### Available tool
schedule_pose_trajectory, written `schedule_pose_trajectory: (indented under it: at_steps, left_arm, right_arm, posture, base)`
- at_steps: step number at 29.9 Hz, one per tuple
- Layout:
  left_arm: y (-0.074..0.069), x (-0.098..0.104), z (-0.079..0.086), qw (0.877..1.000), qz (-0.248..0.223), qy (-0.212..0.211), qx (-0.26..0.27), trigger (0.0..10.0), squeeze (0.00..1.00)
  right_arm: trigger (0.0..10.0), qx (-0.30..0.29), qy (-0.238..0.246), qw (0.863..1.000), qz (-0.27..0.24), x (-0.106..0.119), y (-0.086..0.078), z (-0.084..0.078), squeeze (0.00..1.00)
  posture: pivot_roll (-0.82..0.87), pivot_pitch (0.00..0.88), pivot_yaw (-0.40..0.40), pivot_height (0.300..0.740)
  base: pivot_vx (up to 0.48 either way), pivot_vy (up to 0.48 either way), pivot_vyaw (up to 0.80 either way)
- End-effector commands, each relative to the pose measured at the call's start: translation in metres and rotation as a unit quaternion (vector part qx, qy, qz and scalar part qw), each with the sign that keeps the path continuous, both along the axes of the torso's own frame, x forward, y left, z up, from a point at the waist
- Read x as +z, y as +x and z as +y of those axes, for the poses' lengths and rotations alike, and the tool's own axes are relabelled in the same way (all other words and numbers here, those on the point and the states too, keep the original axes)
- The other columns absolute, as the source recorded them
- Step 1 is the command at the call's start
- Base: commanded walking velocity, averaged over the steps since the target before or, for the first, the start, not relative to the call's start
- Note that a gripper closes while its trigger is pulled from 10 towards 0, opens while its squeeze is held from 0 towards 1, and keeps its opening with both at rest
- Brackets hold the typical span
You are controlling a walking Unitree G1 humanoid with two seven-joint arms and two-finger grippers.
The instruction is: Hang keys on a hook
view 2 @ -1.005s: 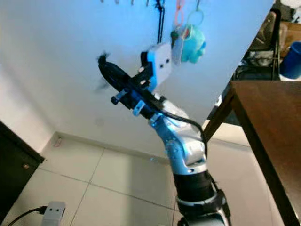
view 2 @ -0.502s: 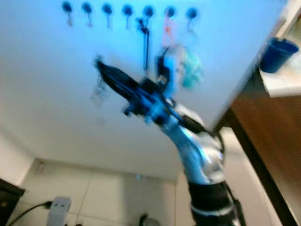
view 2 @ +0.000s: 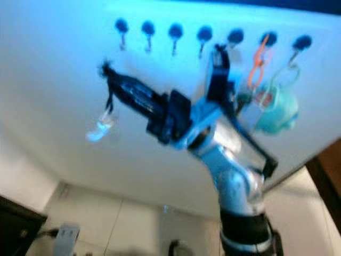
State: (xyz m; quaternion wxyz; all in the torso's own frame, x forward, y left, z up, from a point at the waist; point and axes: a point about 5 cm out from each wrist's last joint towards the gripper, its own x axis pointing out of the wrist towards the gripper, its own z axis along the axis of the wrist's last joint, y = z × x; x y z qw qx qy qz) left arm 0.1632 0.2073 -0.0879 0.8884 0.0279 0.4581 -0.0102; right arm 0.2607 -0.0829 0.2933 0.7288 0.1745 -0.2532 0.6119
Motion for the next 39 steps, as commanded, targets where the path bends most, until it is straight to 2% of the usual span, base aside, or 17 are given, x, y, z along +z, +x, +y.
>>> schedule_pose_trajectory:
  at_steps: [1, 8, 11, 13, 14, 15, 16, 17, 18, 19, 21, 26, 31, 32, 37, 39]
  left_arm:
    - [-0.012, -0.005, 0.001, 1.000, 0.020, 0.000, 0.004, 10.0, 0.00]
    - [-0.014, -0.006, 0.000, 1.000, 0.023, 0.001, 0.002, 10.0, 0.00]
    - [-0.016, -0.007, 0.000, 1.000, 0.024, 0.000, 0.002, 10.0, 0.00]
    - [-0.016, -0.007, 0.000, 1.000, 0.024, 0.000, 0.002, 10.0, 0.00]
    - [-0.016, -0.007, 0.000, 1.000, 0.025, 0.000, 0.002, 10.0, 0.00]
    - [-0.016, -0.007, 0.000, 1.000, 0.025, 0.000, 0.002, 10.0, 0.00]
    - [-0.016, -0.007, 0.000, 1.000, 0.025, 0.000, 0.001, 10.0, 0.00]
    - [-0.016, -0.007, 0.000, 1.000, 0.025, 0.000, 0.001, 10.0, 0.00]
    - [-0.017, -0.007, 0.000, 1.000, 0.026, 0.000, 0.000, 10.0, 0.00]
    - [-0.017, -0.007, 0.000, 1.000, 0.026, 0.000, 0.000, 10.0, 0.00]
    - [-0.017, -0.007, 0.000, 1.000, 0.027, 0.001, -0.003, 10.0, 0.00]
    - [-0.018, -0.007, 0.000, 1.000, 0.029, 0.001, -0.006, 10.0, 0.00]
    - [-0.017, -0.007, 0.000, 1.000, 0.028, 0.001, -0.009, 10.0, 0.00]
    - [-0.017, -0.007, 0.000, 1.000, 0.028, 0.001, -0.010, 10.0, 0.00]
    - [-0.017, -0.007, 0.000, 1.000, 0.028, 0.002, -0.011, 10.0, 0.00]
    - [-0.017, -0.007, 0.000, 0.999, 0.029, 0.003, -0.015, 10.0, 0.00]
  right_arm:
    - [10.0, 0.010, 0.007, 1.000, -0.006, 0.004, -0.005, 0.001, 0.00]
    - [10.0, -0.007, 0.012, 1.000, 0.002, 0.009, -0.005, 0.004, 0.00]
    - [10.0, -0.072, -0.009, 0.997, 0.011, 0.007, 0.006, 0.004, 0.00]
    - [10.0, -0.072, -0.009, 0.997, 0.011, 0.007, 0.006, 0.004, 0.00]
    - [10.0, -0.121, -0.012, 0.992, 0.021, 0.007, 0.016, 0.000, 0.00]
    - [10.0, -0.121, -0.012, 0.992, 0.021, 0.007, 0.016, 0.000, 0.00]
    - [10.0, -0.167, -0.009, 0.986, 0.028, 0.009, 0.024, -0.004, 0.00]
    - [10.0, -0.167, -0.009, 0.986, 0.028, 0.009, 0.024, -0.004, 0.00]
    - [10.0, -0.206, -0.006, 0.978, 0.033, 0.010, 0.029, -0.009, 0.00]
    - [10.0, -0.206, -0.006, 0.978, 0.033, 0.010, 0.029, -0.009, 0.00]
    - [10.0, -0.250, -0.007, 0.968, 0.023, 0.014, 0.031, -0.012, 0.00]
    - [10.0, -0.258, -0.014, 0.966, 0.006, 0.016, 0.026, -0.009, 0.00]
    - [10.0, -0.283, -0.052, 0.957, -0.025, 0.014, 0.020, 0.000, 0.00]
    - [10.0, -0.274, -0.059, 0.959, -0.028, 0.010, 0.016, 0.005, 0.00]
    - [10.0, -0.262, -0.062, 0.963, -0.029, 0.006, 0.012, 0.010, 0.00]
    - [10.0, -0.284, -0.099, 0.953, -0.040, -0.003, 0.014, 0.015, 0.00]
  posture:
    - [-0.09, 0.081, 0.076, 0.740]
    - [-0.09, 0.085, 0.072, 0.740]
    - [-0.09, 0.088, 0.071, 0.740]
    - [-0.09, 0.088, 0.071, 0.740]
    - [-0.09, 0.091, 0.072, 0.740]
    - [-0.09, 0.091, 0.072, 0.740]
    - [-0.09, 0.092, 0.073, 0.740]
    - [-0.09, 0.092, 0.073, 0.740]
    - [-0.09, 0.093, 0.075, 0.740]
    - [-0.09, 0.093, 0.075, 0.740]
    - [-0.09, 0.095, 0.082, 0.740]
    - [-0.10, 0.096, 0.083, 0.740]
    - [-0.10, 0.096, 0.082, 0.740]
    - [-0.10, 0.094, 0.081, 0.740]
    - [-0.10, 0.094, 0.081, 0.740]
    - [-0.11, 0.090, 0.086, 0.740]
  base:
    - [0.000, 0.000, 0.00]
    - [0.000, 0.000, 0.00]
    - [0.000, 0.000, 0.00]
    - [0.000, 0.000, 0.00]
    - [0.000, 0.000, 0.00]
    - [0.000, 0.000, 0.00]
    - [0.000, 0.000, 0.00]
    - [0.000, 0.000, 0.00]
    - [0.000, 0.000, 0.00]
    - [0.000, 0.000, 0.00]
    - [0.000, 0.000, 0.00]
    - [0.000, 0.000, 0.00]
    - [0.000, 0.000, 0.00]
    - [0.000, 0.000, 0.00]
    - [0.000, 0.000, 0.00]
    - [0.000, 0.000, 0.00]
